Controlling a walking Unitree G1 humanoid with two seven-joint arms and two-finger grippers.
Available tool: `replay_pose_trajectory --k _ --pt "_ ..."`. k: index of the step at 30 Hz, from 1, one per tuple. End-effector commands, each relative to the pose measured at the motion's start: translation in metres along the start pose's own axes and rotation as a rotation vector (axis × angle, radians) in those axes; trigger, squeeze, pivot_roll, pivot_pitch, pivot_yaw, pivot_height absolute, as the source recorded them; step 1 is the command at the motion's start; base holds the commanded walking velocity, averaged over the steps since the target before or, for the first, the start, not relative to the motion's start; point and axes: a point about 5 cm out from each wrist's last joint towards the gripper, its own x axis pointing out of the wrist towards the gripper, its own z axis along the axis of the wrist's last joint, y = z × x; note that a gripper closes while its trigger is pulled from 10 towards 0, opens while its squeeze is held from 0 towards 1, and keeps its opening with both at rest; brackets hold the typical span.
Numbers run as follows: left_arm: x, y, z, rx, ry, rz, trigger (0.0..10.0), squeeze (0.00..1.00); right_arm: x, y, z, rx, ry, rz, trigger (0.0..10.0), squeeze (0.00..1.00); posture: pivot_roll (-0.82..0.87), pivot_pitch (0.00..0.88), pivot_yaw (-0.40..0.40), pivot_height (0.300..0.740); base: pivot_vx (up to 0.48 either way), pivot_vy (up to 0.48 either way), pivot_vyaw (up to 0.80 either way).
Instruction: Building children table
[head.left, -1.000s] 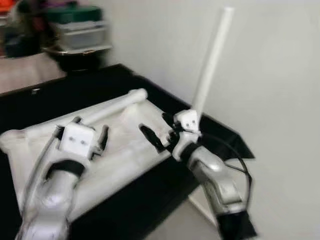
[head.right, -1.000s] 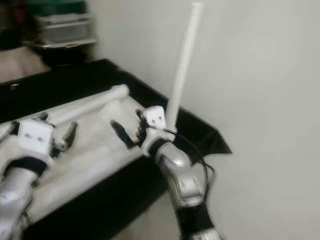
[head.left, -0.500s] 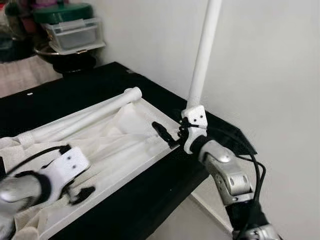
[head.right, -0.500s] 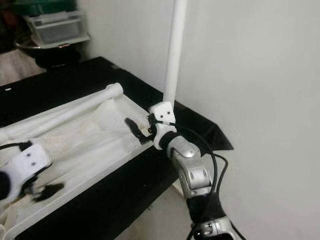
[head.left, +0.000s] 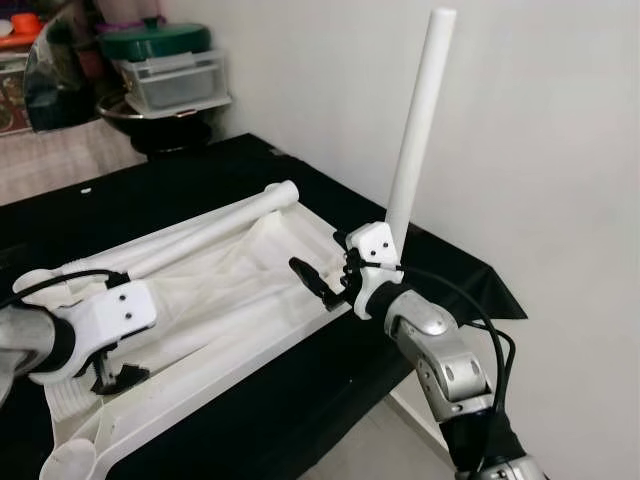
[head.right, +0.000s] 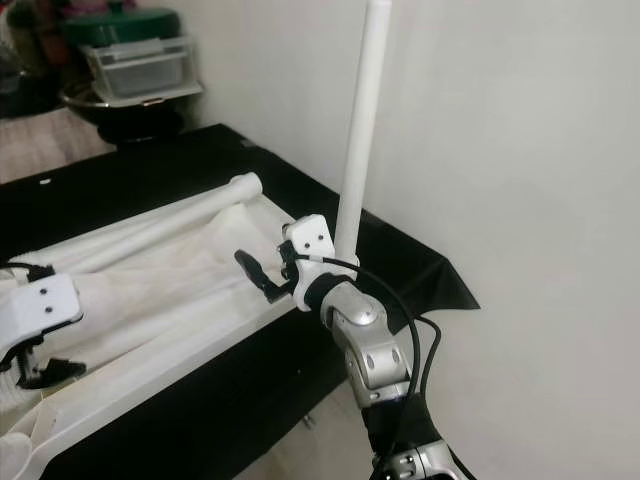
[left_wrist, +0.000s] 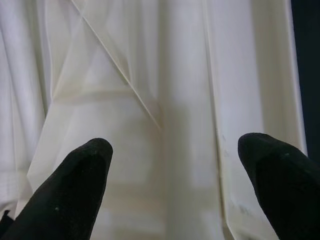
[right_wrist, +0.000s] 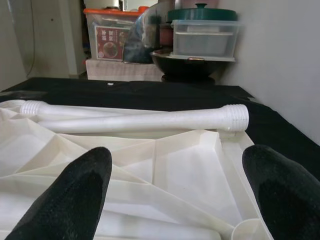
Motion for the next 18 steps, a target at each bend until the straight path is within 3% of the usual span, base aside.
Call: replay_pose_trajectory --k 1,8,12,15,18 --pt "0.010 -0.004 0.000 -0.016 -0.011 -0.050 10.0 0.00 0.000 0.004 0.000 -0.003 0.008 0.012 10.0 0.00 0.05 0.042 -0.004 0.740 0.000 0.000 0.00" --pt "0.022 -0.008 -0.002 -0.018 -0.005 -0.148 10.0 0.00 -0.001 0.004 0.000 -0.006 0.016 0.011 10.0 0.00 0.05 0.059 -0.001 0.740 0.000 0.000 0.00" --pt "0.026 0.001 -0.006 -0.001 0.027 -0.147 10.0 0.00 -0.002 0.004 0.000 -0.005 0.021 0.007 10.0 0.00 0.04 0.069 0.000 0.740 0.000 0.000 0.00" --pt "0.028 0.019 -0.011 0.037 0.092 -0.080 10.0 0.00 -0.003 0.004 -0.001 -0.002 0.027 0.003 10.0 0.00 0.04 0.077 0.002 0.740 0.000 0.000 0.00" --pt "0.029 0.020 -0.010 0.041 0.100 -0.084 10.0 0.00 -0.004 0.004 -0.001 -0.002 0.028 0.001 10.0 0.00 0.04 0.079 0.002 0.740 0.000 0.000 0.00"
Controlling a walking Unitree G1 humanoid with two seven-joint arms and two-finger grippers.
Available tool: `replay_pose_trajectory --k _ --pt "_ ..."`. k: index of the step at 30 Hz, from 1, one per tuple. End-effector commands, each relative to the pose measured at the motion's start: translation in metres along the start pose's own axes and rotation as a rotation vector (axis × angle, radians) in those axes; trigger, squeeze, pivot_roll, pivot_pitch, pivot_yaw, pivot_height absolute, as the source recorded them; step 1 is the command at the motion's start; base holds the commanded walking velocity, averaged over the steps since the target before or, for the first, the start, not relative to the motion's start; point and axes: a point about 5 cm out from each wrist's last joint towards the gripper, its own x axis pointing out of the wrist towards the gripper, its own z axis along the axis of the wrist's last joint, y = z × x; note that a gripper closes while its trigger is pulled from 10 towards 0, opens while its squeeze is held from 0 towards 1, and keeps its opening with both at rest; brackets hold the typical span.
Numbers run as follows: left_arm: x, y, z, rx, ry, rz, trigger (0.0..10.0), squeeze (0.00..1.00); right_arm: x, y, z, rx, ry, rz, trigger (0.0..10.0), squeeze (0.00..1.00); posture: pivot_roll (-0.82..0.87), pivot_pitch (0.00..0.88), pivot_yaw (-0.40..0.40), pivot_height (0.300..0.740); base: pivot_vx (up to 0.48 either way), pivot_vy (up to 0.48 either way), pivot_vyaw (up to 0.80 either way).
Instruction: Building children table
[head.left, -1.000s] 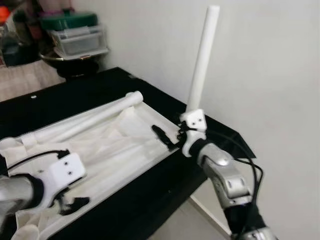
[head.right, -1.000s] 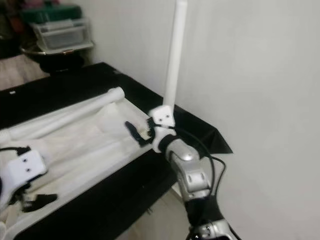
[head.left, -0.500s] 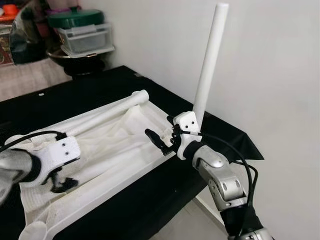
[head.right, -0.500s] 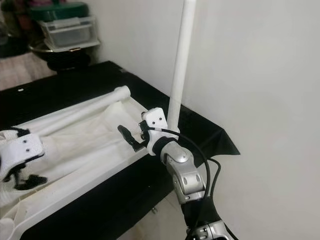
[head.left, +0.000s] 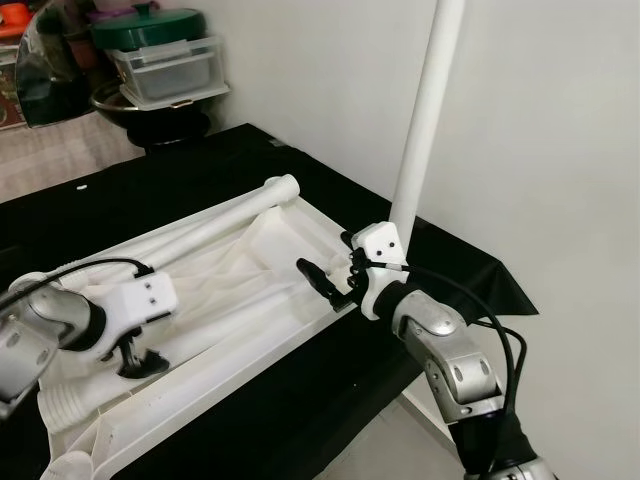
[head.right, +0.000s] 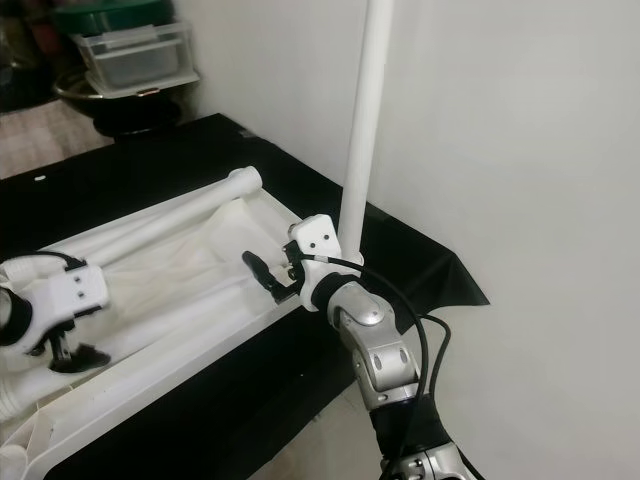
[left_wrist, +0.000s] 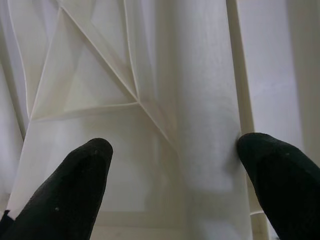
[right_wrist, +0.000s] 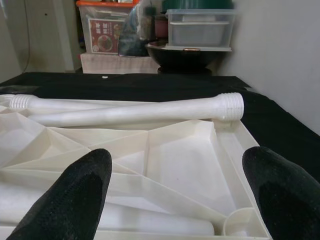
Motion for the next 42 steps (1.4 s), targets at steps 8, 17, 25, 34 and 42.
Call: replay_pose_trajectory --k 8,17,25,34,42 --pt "0.017 -0.011 0.004 0.011 0.019 -0.100 10.0 0.00 -0.002 0.001 0.000 0.000 0.013 -0.003 10.0 0.00 0.03 0.084 0.005 0.740 0.000 0.000 0.00" --pt "0.027 -0.013 0.003 0.033 0.042 -0.142 8.5 0.00 -0.003 0.000 0.002 -0.003 0.015 -0.011 10.0 0.00 0.02 0.088 0.006 0.740 0.000 0.000 0.00" --pt "0.029 -0.012 0.002 0.042 0.057 -0.152 0.0 0.00 -0.003 0.000 0.002 -0.003 0.015 -0.018 10.0 0.00 0.02 0.086 0.009 0.740 0.000 0.000 0.00" --pt "0.030 -0.011 0.004 0.044 0.054 -0.149 0.0 0.00 -0.003 -0.001 0.003 -0.004 0.015 -0.025 10.0 0.00 0.01 0.078 0.009 0.740 0.000 0.000 0.00" --pt "0.019 0.007 0.019 -0.019 -0.056 -0.064 0.0 0.00 -0.002 -0.002 0.006 -0.009 0.008 -0.030 10.0 0.00 0.00 0.065 0.007 0.740 0.000 0.000 0.00"
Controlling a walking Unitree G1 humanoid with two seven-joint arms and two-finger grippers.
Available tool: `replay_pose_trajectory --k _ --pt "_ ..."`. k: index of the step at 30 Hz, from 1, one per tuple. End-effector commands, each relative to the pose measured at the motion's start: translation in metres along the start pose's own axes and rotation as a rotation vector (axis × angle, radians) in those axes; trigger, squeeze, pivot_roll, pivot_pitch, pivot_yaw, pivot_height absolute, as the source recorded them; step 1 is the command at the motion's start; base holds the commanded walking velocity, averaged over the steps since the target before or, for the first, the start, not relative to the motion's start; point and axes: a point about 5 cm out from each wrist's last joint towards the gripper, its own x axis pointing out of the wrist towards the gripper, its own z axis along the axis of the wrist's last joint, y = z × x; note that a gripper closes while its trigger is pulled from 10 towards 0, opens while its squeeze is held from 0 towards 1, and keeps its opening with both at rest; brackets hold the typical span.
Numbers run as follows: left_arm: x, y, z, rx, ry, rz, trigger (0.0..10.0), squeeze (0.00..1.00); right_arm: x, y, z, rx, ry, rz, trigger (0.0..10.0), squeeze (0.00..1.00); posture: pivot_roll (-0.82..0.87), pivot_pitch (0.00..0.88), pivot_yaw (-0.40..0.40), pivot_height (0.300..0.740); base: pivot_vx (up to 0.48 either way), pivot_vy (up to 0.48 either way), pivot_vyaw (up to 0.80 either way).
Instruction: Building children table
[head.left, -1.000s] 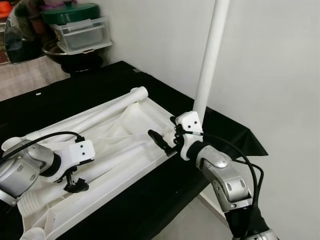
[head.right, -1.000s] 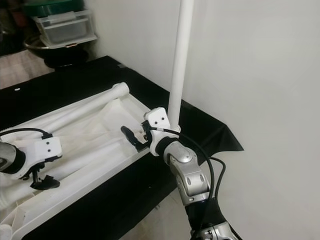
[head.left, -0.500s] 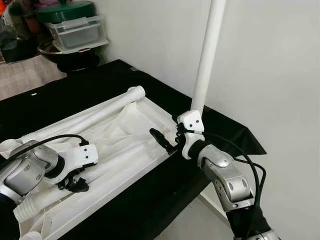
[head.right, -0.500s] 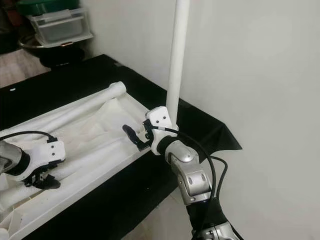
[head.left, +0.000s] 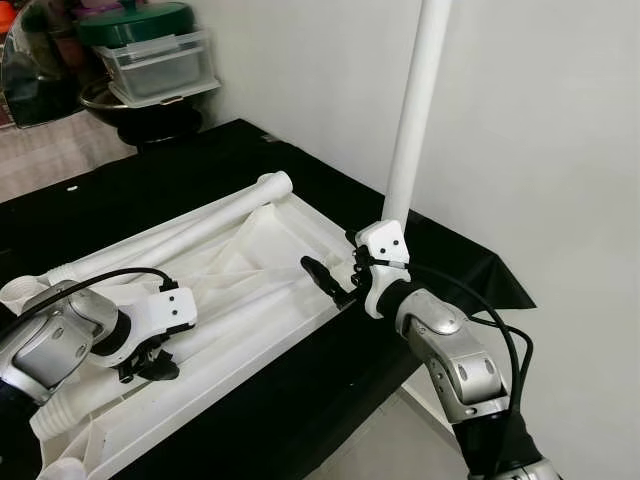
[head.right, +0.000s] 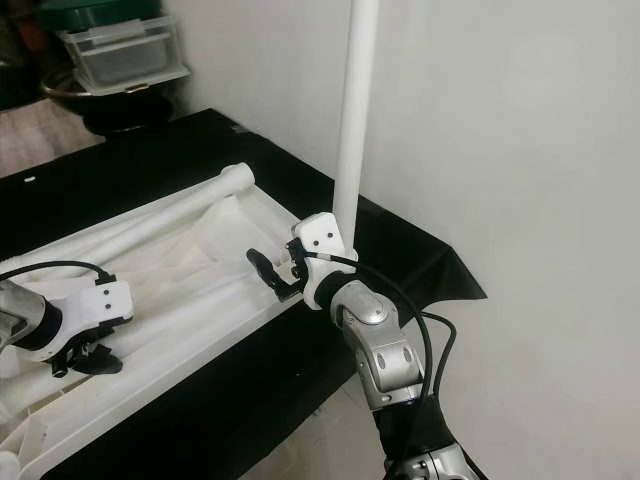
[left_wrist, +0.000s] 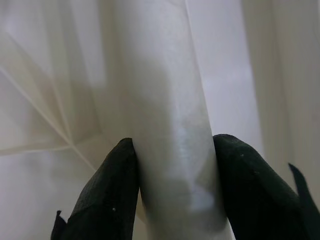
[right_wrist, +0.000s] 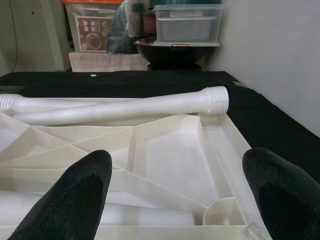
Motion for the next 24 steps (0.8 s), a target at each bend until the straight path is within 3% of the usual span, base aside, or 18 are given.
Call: replay_pose_trajectory --k 1,3,7,9,10,12,16,18,19,21,22,24 --pt "-0.019 0.018 0.015 -0.007 -0.082 0.121 0.0 0.00 0.001 0.002 0.002 0.002 -0.002 0.006 10.0 0.00 -0.01 0.062 0.008 0.740 0.000 0.000 0.00" --pt "-0.036 0.031 0.026 -0.035 -0.163 0.194 0.0 0.00 0.001 0.001 0.003 0.008 -0.006 0.000 10.0 0.00 -0.01 0.059 0.009 0.740 0.000 0.000 0.00" --pt "-0.044 0.035 0.033 -0.047 -0.211 0.219 0.0 0.00 0.001 0.000 0.003 0.010 -0.007 -0.001 10.0 0.00 -0.01 0.057 0.010 0.740 0.000 0.000 0.00" --pt "-0.060 0.042 0.049 -0.061 -0.331 0.258 0.0 0.00 0.002 0.000 0.004 0.013 -0.010 -0.005 10.0 0.00 0.00 0.051 0.009 0.740 0.000 0.000 0.00" --pt "-0.060 0.042 0.049 -0.061 -0.331 0.258 0.0 0.00 0.002 0.000 0.004 0.013 -0.010 -0.005 10.0 0.00 0.00 0.051 0.009 0.740 0.000 0.000 0.00" --pt "-0.069 0.044 0.064 -0.092 -0.449 0.267 0.0 0.00 0.003 -0.002 0.006 0.017 -0.016 -0.007 10.0 0.00 0.00 0.050 0.009 0.740 0.000 0.000 0.00" --pt "-0.071 0.043 0.070 -0.108 -0.499 0.260 0.0 0.00 0.003 -0.003 0.008 0.022 -0.022 -0.010 10.0 0.00 0.00 0.050 0.010 0.740 0.000 0.000 0.00" --pt "-0.073 0.045 0.084 -0.119 -0.635 0.262 0.0 0.00 0.005 -0.010 0.014 0.056 -0.046 -0.021 10.0 0.00 0.01 0.053 0.016 0.740 0.000 0.000 0.00" --pt "-0.073 0.045 0.084 -0.119 -0.635 0.262 0.0 0.00 0.005 -0.010 0.014 0.056 -0.046 -0.021 10.0 0.00 0.01 0.053 0.016 0.740 0.000 0.000 0.00" --pt "-0.077 0.046 0.094 -0.139 -0.747 0.267 0.0 0.00 0.006 -0.014 0.019 0.082 -0.065 -0.026 10.0 0.00 0.01 0.054 0.016 0.740 0.000 0.000 0.00" --pt "-0.077 0.046 0.094 -0.139 -0.747 0.267 0.0 0.00 0.006 -0.014 0.019 0.082 -0.065 -0.026 10.0 0.00 0.01 0.054 0.016 0.740 0.000 0.000 0.00" --pt "-0.080 0.047 0.100 -0.164 -0.837 0.272 0.0 0.00 0.006 -0.016 0.022 0.097 -0.079 -0.018 10.0 0.00 0.01 0.056 0.018 0.740 0.000 0.000 0.00"
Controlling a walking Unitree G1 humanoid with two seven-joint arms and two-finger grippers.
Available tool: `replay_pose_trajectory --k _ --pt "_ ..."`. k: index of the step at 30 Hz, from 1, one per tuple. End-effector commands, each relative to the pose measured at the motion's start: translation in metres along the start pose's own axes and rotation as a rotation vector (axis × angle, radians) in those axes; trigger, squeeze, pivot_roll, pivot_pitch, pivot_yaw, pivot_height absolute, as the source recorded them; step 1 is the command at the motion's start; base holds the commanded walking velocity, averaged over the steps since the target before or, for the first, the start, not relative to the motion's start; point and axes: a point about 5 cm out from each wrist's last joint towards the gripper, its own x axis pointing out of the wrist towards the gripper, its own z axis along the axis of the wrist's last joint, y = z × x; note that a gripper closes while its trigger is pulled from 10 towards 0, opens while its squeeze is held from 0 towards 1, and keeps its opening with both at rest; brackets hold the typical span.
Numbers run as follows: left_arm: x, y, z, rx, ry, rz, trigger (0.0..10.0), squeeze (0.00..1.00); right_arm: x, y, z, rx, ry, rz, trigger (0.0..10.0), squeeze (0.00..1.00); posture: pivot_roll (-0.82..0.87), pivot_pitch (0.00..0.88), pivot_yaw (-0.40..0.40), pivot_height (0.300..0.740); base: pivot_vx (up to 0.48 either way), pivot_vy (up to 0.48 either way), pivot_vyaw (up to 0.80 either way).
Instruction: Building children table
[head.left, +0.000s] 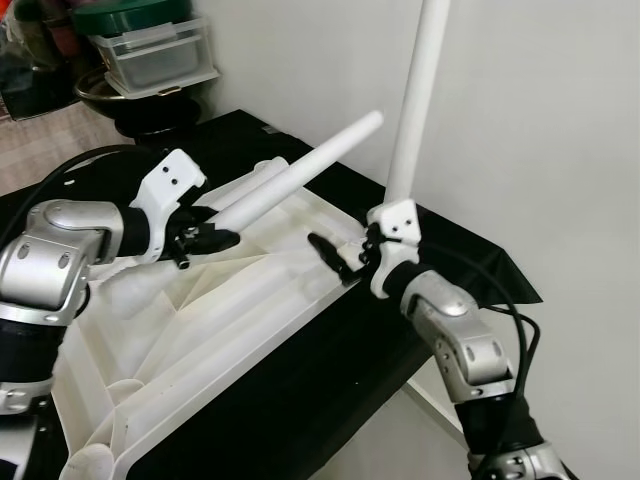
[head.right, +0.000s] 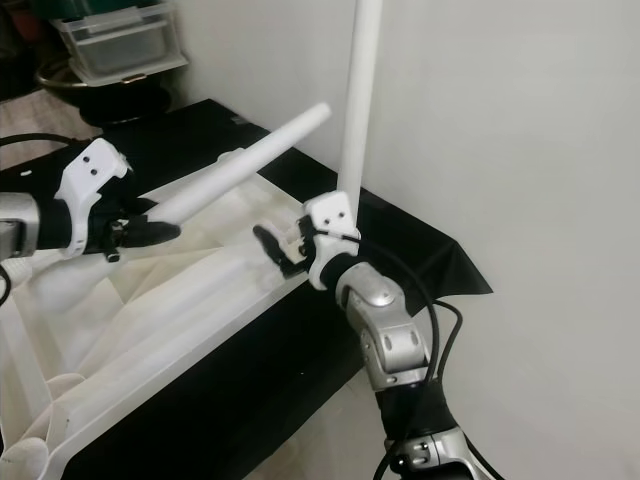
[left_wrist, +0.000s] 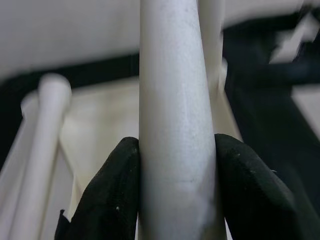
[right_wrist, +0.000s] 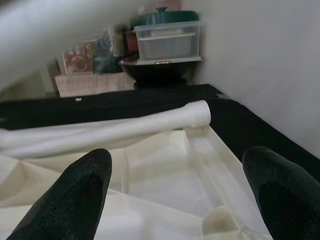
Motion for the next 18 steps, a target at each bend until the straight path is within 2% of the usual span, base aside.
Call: replay_pose_trajectory --k 1,3,4,5,7,8,9,11,12,13,14,15,16,17,18 --pt "-0.004 0.005 0.011 -0.044 -0.132 0.033 0.0 0.00 0.001 0.001 0.000 0.046 0.001 0.033 10.0 0.00 0.01 0.057 0.021 0.740 0.000 0.000 0.00" --pt "-0.004 0.005 0.017 -0.097 -0.235 0.041 0.0 0.00 0.002 0.001 0.004 0.066 -0.016 0.061 10.0 0.00 0.01 0.057 0.021 0.740 0.000 0.000 0.00" --pt "-0.004 0.005 0.017 -0.097 -0.235 0.041 0.0 0.00 0.002 0.001 0.004 0.066 -0.016 0.061 10.0 0.00 0.01 0.057 0.021 0.740 0.000 0.000 0.00" --pt "-0.003 0.005 0.021 -0.161 -0.344 0.067 0.0 0.00 0.002 0.001 0.009 0.102 -0.039 0.097 10.0 0.00 0.01 0.057 0.021 0.740 0.000 0.000 0.00" --pt "-0.003 0.004 0.022 -0.179 -0.371 0.075 0.0 0.00 0.002 0.001 0.011 0.112 -0.045 0.107 10.0 0.00 0.01 0.057 0.021 0.740 0.000 0.000 0.00" --pt "-0.006 0.005 0.026 -0.241 -0.508 0.101 0.0 0.00 -0.001 0.005 0.016 0.147 -0.058 0.207 10.0 0.00 0.02 0.064 0.022 0.740 0.000 0.000 0.00" --pt "-0.008 0.002 0.028 -0.262 -0.567 0.086 0.0 0.00 -0.003 0.008 0.019 0.166 -0.067 0.260 10.0 0.00 0.02 0.065 0.022 0.740 0.000 0.000 0.00" --pt "-0.009 0.000 0.029 -0.273 -0.602 0.073 0.0 0.00 -0.005 0.010 0.020 0.178 -0.072 0.294 10.0 0.00 0.02 0.065 0.022 0.740 0.000 0.000 0.00" --pt "-0.010 -0.006 0.028 -0.278 -0.627 0.024 2.5 0.00 -0.006 0.015 0.023 0.194 -0.081 0.349 10.0 0.00 0.02 0.064 0.022 0.740 0.000 0.000 0.00" --pt "-0.010 -0.006 0.028 -0.278 -0.627 0.024 2.5 0.00 -0.006 0.015 0.023 0.194 -0.081 0.349 10.0 0.00 0.02 0.064 0.022 0.740 0.000 0.000 0.00" --pt "-0.012 -0.014 0.027 -0.284 -0.639 -0.058 6.8 0.00 -0.008 0.019 0.026 0.206 -0.088 0.401 10.0 0.00 0.02 0.066 0.022 0.740 0.000 0.000 0.00" --pt "-0.017 -0.022 0.028 -0.296 -0.720 -0.134 10.0 0.00 -0.008 0.022 0.028 0.207 -0.091 0.438 10.0 0.00 0.02 0.067 0.023 0.740 0.000 0.000 0.00" --pt "-0.021 -0.027 0.028 -0.303 -0.781 -0.181 10.0 0.00 -0.008 0.024 0.029 0.207 -0.093 0.460 10.0 0.00 0.02 0.066 0.024 0.740 0.000 0.000 0.00" --pt "-0.025 -0.032 0.026 -0.350 -0.835 -0.246 10.0 0.00 -0.005 0.030 0.032 0.225 -0.086 0.495 10.0 0.00 0.02 0.067 0.023 0.740 0.000 0.000 0.00" --pt "-0.025 -0.032 0.026 -0.350 -0.835 -0.246 10.0 0.00 -0.005 0.030 0.032 0.225 -0.086 0.495 10.0 0.00 0.02 0.067 0.023 0.740 0.000 0.000 0.00"
